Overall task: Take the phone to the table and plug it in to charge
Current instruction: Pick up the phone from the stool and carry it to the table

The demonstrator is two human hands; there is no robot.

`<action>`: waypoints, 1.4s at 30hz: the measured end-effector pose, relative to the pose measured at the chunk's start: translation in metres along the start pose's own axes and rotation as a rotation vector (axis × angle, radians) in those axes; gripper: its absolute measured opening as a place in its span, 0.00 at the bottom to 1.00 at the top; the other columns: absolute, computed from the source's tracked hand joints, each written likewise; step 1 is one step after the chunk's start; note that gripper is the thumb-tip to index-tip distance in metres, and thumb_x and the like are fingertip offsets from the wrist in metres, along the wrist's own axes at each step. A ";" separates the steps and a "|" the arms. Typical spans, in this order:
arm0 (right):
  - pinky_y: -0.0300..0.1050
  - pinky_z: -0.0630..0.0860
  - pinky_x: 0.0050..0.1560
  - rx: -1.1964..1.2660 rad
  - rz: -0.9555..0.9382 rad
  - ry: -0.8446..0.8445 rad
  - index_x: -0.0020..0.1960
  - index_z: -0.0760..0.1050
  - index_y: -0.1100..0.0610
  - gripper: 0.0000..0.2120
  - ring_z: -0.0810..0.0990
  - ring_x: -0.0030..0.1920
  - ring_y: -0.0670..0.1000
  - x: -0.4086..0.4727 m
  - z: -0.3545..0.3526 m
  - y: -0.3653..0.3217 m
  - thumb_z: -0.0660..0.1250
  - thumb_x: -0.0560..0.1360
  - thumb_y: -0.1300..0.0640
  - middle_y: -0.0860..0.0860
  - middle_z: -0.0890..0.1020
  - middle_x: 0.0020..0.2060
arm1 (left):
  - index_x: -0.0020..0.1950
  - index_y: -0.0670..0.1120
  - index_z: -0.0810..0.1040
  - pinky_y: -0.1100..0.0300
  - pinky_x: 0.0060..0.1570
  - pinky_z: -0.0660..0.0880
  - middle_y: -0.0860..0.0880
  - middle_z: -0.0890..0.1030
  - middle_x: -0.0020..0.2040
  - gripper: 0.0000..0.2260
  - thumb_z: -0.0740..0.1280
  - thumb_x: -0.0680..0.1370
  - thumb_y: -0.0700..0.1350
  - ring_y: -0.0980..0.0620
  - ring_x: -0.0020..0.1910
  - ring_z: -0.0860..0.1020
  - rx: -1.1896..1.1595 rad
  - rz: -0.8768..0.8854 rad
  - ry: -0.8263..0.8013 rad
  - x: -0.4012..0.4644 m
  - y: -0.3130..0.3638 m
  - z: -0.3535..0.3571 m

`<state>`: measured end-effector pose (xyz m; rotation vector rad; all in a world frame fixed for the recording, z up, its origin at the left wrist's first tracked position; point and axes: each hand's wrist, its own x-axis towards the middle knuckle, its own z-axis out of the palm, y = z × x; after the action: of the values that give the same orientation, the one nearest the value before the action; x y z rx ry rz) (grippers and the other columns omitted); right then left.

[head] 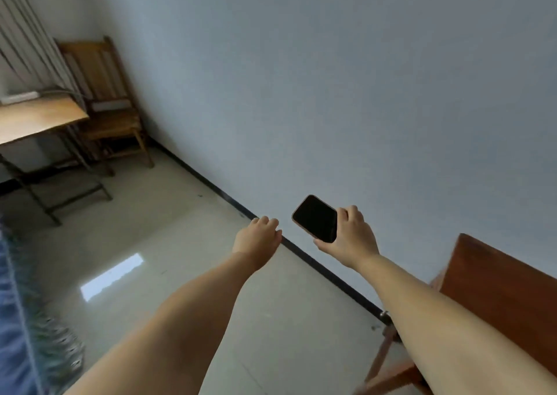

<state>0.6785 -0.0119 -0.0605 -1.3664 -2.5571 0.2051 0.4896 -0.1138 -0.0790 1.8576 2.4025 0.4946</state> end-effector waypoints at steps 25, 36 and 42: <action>0.51 0.75 0.51 0.099 -0.695 -0.135 0.57 0.67 0.60 0.33 0.72 0.55 0.57 0.272 0.160 -0.555 0.71 0.64 0.38 0.56 0.70 0.55 | 0.52 0.41 0.73 0.50 0.44 0.72 0.43 0.76 0.51 0.12 0.56 0.80 0.48 0.42 0.54 0.72 0.158 -0.676 0.221 -0.023 -0.545 -0.194; 0.52 0.75 0.49 0.088 -0.863 -0.208 0.56 0.68 0.59 0.32 0.72 0.55 0.57 0.439 0.223 -0.761 0.70 0.64 0.38 0.56 0.71 0.55 | 0.55 0.43 0.74 0.48 0.47 0.75 0.43 0.77 0.54 0.13 0.56 0.80 0.50 0.43 0.55 0.73 0.191 -0.838 0.235 0.035 -0.747 -0.265; 0.52 0.75 0.50 0.048 -0.963 -0.206 0.56 0.68 0.59 0.32 0.72 0.53 0.56 0.508 0.273 -0.892 0.70 0.64 0.37 0.56 0.71 0.54 | 0.55 0.44 0.74 0.52 0.42 0.72 0.43 0.77 0.54 0.13 0.56 0.80 0.50 0.43 0.54 0.75 0.224 -0.847 0.286 0.062 -0.893 -0.302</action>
<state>-0.3811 -0.0877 -0.0457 0.0068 -3.0129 0.2236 -0.4323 -0.3152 -0.0434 0.6708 3.2002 0.4286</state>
